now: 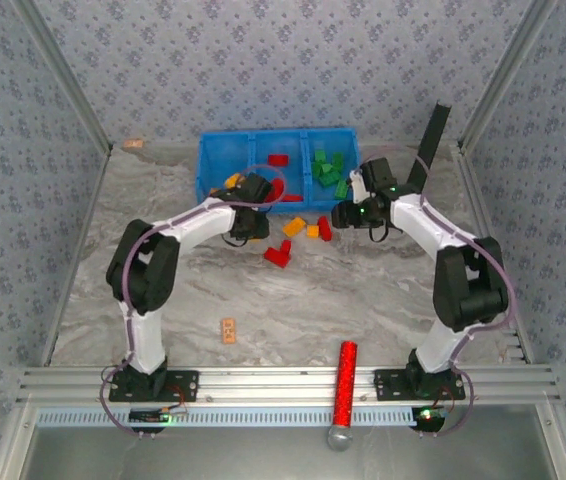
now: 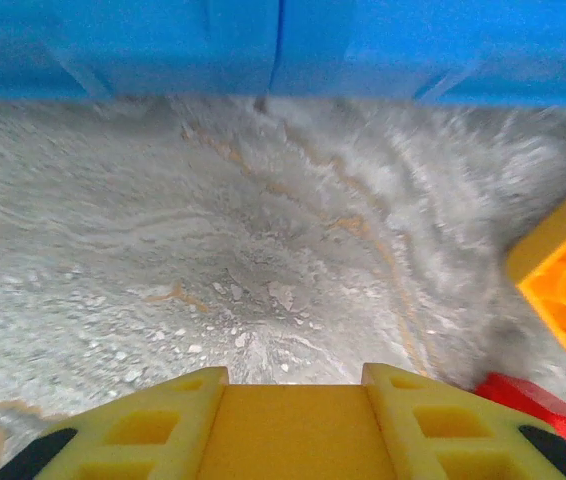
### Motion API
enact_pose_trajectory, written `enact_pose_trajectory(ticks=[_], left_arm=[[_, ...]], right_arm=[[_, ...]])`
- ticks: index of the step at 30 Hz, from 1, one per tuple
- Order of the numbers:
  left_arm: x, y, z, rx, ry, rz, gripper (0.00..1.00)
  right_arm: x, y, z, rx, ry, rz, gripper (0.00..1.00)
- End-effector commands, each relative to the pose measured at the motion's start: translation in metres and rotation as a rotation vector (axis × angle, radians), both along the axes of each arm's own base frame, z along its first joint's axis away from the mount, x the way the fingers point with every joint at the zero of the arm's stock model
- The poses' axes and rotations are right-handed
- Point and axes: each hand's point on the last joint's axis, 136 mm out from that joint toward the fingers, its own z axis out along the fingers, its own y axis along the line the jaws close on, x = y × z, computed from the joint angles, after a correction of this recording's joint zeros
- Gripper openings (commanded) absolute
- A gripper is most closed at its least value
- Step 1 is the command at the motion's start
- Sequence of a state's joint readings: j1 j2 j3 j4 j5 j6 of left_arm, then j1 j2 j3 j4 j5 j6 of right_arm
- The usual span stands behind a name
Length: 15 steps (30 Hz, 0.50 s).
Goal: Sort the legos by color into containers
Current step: Place the lego in the container.
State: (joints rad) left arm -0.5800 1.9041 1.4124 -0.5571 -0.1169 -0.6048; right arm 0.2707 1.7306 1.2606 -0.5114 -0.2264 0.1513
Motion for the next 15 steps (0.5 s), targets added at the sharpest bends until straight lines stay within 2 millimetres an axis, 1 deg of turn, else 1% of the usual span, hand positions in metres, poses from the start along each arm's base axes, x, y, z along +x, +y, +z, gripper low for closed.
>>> enact_pose_trajectory(ticks=[1,5,7,12,15], left_arm=[[0.008,0.01,0.051,-0.031,-0.084,-0.005,0.25],[0.021,0.028,0.082,-0.023,-0.155,0.016,0.25],[0.03,0.038,0.093,-0.017,-0.186,0.033,0.24],[0.058,0.055,0.114,-0.015,-0.246,0.071,0.24],[0.076,0.06,0.12,-0.01,-0.267,0.084,0.24]], right_arm=[[0.001,0.01,-0.021,0.031,0.049,0.007,0.61],[0.008,0.02,-0.035,0.033,0.068,0.012,0.61],[0.013,0.023,-0.037,0.04,0.066,0.008,0.6],[0.023,0.031,-0.048,0.043,0.076,0.003,0.59],[0.027,0.034,-0.054,0.049,0.083,0.002,0.59]])
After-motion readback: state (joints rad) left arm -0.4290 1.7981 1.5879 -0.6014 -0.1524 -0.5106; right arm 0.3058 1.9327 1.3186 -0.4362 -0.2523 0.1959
